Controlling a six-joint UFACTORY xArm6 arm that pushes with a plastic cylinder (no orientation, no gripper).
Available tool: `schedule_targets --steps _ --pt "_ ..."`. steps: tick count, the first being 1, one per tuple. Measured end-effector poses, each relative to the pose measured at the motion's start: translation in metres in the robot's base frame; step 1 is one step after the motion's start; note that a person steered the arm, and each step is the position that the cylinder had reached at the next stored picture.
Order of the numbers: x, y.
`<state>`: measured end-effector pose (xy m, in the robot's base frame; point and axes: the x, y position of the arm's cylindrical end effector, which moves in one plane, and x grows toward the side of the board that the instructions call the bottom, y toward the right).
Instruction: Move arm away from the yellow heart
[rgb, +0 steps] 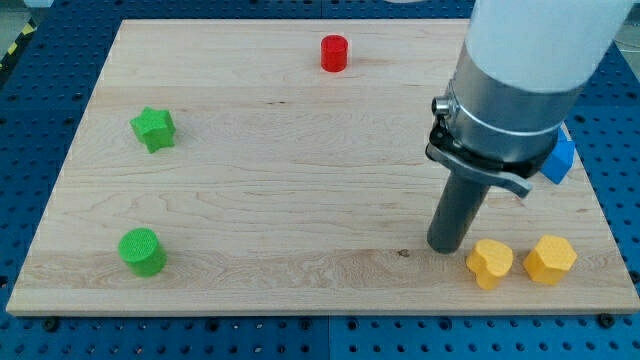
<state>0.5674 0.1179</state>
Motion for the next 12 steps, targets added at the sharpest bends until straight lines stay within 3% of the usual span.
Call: schedule_targets --steps 1,3,5,7,10,12 --pt "0.022 0.018" --pt "0.024 0.079" --pt "0.024 0.094" --pt "-0.034 0.003" --pt "-0.202 -0.173" --pt "-0.214 -0.326"
